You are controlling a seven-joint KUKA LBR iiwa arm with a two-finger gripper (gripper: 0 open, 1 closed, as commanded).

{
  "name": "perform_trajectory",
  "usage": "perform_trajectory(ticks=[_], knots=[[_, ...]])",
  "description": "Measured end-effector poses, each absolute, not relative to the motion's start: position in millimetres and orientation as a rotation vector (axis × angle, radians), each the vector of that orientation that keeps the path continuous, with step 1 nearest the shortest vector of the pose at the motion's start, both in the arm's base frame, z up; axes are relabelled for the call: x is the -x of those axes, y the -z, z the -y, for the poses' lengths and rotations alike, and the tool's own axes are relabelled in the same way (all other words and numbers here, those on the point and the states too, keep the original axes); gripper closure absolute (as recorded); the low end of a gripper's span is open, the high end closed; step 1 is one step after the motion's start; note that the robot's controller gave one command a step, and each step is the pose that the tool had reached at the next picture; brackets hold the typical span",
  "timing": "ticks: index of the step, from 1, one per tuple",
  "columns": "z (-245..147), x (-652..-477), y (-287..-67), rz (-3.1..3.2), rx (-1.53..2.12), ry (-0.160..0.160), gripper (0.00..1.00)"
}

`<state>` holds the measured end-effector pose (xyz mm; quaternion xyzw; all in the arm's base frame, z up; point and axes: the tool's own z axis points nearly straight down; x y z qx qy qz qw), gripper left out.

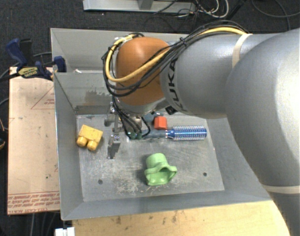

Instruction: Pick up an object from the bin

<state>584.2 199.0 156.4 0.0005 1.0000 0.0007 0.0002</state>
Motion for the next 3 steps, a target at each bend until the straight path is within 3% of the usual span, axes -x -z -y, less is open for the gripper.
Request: perform_trajectory(ticks=[1, 2, 3], knots=[[-199, -584.2, -156, -3.141, -0.002, -0.002, 1.00], [-199, -584.2, -156, -3.141, -0.002, -0.002, 0.00], [-231, -615.1, -74, -3.127, 0.232, -0.004, 0.00]])
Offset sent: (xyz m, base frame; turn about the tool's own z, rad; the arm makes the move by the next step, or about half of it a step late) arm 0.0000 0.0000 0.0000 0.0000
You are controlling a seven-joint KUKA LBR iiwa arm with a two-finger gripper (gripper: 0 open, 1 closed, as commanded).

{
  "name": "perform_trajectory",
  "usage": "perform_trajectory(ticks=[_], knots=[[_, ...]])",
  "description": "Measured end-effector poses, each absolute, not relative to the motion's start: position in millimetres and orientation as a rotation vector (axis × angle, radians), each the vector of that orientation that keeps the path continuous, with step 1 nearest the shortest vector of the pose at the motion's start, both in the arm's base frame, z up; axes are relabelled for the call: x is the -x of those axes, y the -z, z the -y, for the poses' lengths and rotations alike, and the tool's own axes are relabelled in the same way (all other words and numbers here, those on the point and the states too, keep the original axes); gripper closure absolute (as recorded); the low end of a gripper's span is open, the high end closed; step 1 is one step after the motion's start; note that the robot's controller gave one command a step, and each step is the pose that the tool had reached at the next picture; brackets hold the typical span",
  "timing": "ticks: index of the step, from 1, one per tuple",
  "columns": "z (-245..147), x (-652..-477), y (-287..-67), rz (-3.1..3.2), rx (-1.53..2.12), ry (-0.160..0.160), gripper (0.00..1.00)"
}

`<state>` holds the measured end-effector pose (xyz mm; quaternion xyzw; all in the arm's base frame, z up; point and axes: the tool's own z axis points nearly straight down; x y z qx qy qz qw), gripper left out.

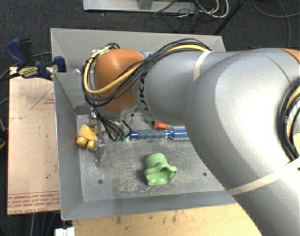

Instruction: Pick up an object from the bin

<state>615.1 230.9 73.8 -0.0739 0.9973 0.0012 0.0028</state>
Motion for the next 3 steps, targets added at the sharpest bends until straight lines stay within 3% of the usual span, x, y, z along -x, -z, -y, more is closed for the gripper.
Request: perform_trajectory(ticks=[1, 2, 3], knots=[[-231, -616.3, -77, -3.123, 0.229, -0.007, 1.00], [-219, -613.6, -197, -3.118, 0.280, -0.005, 1.00], [-208, -615.4, -248, -3.121, 0.266, -0.004, 1.00]])
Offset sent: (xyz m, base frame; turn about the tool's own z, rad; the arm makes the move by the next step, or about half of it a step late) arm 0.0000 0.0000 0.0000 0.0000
